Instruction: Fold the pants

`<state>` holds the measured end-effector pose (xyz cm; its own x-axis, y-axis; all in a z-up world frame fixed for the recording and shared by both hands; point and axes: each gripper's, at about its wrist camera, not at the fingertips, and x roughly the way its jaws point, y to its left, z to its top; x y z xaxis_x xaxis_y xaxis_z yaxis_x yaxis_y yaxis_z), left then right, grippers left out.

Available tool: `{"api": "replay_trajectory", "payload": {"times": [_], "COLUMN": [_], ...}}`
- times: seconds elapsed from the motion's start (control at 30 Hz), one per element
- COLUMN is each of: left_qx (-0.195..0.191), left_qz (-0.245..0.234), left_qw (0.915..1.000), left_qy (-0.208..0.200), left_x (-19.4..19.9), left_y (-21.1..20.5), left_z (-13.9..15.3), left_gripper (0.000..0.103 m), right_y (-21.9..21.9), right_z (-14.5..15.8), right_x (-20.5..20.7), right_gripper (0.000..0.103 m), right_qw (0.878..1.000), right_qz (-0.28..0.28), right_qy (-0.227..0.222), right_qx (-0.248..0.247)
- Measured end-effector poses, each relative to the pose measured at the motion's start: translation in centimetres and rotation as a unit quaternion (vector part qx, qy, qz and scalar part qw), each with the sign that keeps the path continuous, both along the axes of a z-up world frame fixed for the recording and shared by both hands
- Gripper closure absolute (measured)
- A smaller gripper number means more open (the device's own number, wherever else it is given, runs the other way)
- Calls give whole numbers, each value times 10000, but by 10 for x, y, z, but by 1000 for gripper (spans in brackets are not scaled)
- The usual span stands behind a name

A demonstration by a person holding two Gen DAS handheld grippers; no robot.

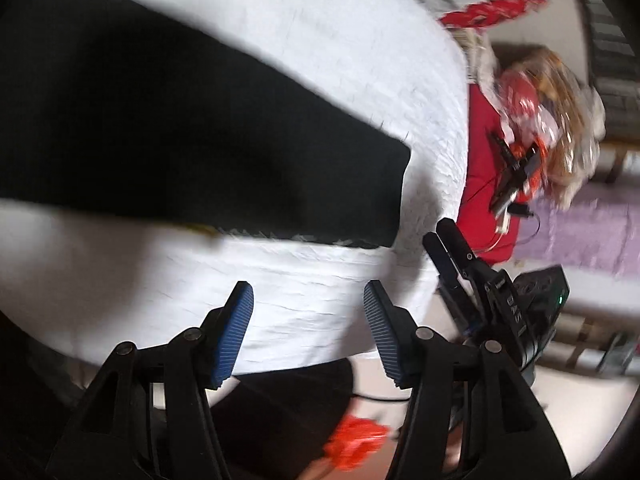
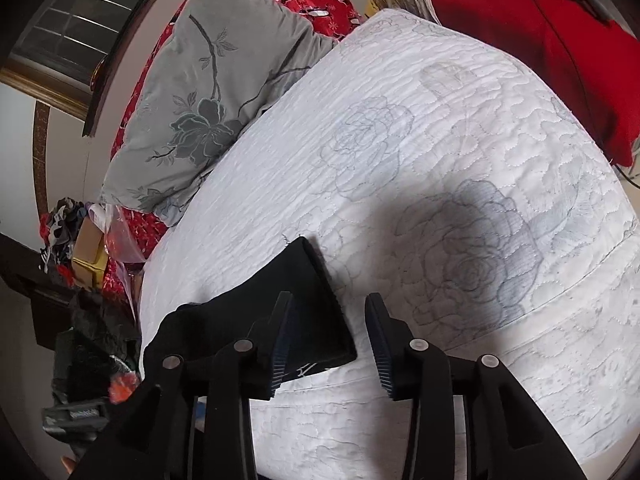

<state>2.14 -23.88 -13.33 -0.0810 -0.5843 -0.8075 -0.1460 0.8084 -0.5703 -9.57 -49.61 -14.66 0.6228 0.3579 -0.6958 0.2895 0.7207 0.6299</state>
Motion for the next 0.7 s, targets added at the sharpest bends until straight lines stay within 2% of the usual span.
{"api": "replay_trajectory", "payload": {"times": [0.1, 0.27, 0.43, 0.6, 0.7], "left_qx": [-302, -368, -632, -627, -588], "left_qz": [646, 1174, 1306, 1434, 1502], "left_qw": [9966, 9910, 9869, 9848, 9837], "left_qy": [413, 523, 704, 758, 796], "left_x": [-13, -20, -26, -24, -21], "left_y": [0, 0, -21, -27, -28], "left_z": [-13, -25, -34, -44, -50], "left_gripper": [47, 47, 47, 47, 47], "right_y": [-7, -10, -10, -13, -16], "right_z": [-9, -23, -39, -49, -53], "right_x": [5, 23, 43, 52, 57], "right_gripper": [61, 61, 61, 60, 56], "right_qw": [9997, 9982, 9949, 9897, 9856], "right_qz": [55, 182, 238, 231, 198], "right_qy": [124, 262, 410, 450, 456], "right_qx": [213, 504, 892, 1336, 1615]}}
